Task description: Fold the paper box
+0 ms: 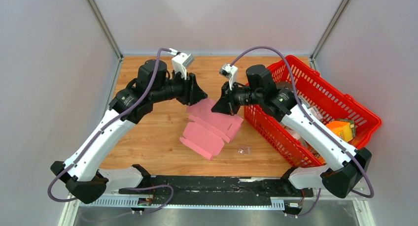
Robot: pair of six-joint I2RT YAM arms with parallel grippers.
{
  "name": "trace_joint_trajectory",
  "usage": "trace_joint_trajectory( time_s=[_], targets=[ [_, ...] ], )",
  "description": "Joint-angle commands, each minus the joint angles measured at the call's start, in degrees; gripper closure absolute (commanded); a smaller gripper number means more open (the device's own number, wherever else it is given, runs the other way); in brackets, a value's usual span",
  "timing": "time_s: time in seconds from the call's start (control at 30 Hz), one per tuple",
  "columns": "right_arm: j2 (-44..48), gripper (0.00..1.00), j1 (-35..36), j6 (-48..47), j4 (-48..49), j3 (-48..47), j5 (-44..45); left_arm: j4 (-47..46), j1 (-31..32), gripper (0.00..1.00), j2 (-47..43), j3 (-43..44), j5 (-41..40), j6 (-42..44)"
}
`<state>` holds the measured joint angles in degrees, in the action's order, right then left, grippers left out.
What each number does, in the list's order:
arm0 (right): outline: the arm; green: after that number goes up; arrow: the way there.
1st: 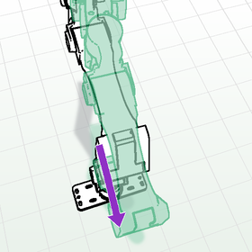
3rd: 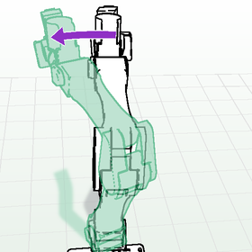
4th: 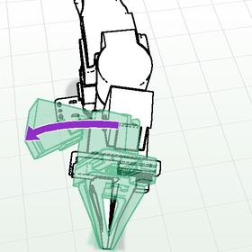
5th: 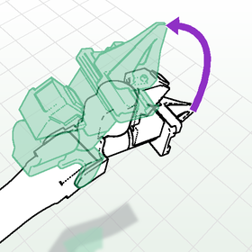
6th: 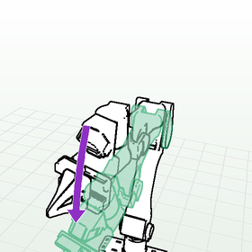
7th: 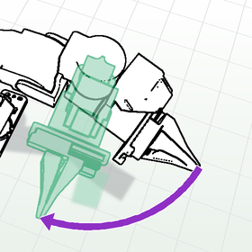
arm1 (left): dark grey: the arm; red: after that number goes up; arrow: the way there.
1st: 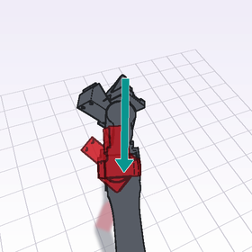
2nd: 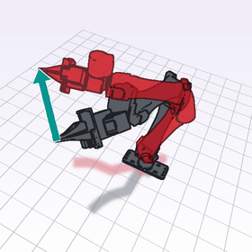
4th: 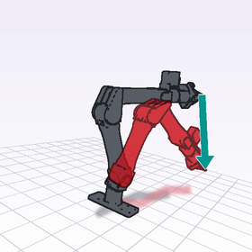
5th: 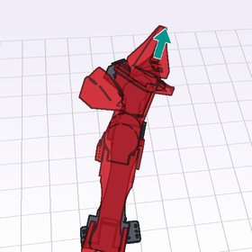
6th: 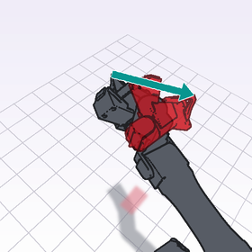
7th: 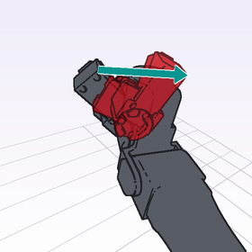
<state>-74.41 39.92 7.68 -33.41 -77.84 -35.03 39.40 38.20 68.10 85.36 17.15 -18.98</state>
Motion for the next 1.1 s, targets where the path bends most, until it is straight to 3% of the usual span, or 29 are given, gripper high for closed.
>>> trace_joint_trajectory(
  time_s=[0.0, 0.27, 0.4, 0.57, 0.77, 1.07],
  targets=[
    [1.6, 1.00, -0.2, 0.6, 2.7, -0.6, -0.7, -4.3, 0.7, 0.57, -0.9, -1.1, 3.9, -0.9],
    [2.3, 1.00, 0.0, 0.9, 2.9, -0.6, -0.7, -4.0, 3.9, 0.60, -1.6, -3.0, 2.0, -0.7],
    [2.3, 1.00, -0.2, 0.8, 2.8, -0.3, -0.9, -3.2, 3.8, 0.40, -3.1, -1.2, -1.7, -0.8],
    [2.3, 1.00, -0.1, 1.2, 3.9, 0.0, -2.8, -1.7, 3.6, 0.31, -3.8, 1.5, -3.7, -1.2],
    [4.1, 1.00, -0.1, 1.5, 4.8, 1.3, -3.2, -0.2, 0.3, 0.30, -2.1, 0.7, -2.5, -5.5],
    [5.0, 1.00, -0.1, 2.2, 5.5, 1.6, -4.4, -1.5, 0.5, 0.31, -1.3, 0.2, 0.6, -6.4]
  ],
)
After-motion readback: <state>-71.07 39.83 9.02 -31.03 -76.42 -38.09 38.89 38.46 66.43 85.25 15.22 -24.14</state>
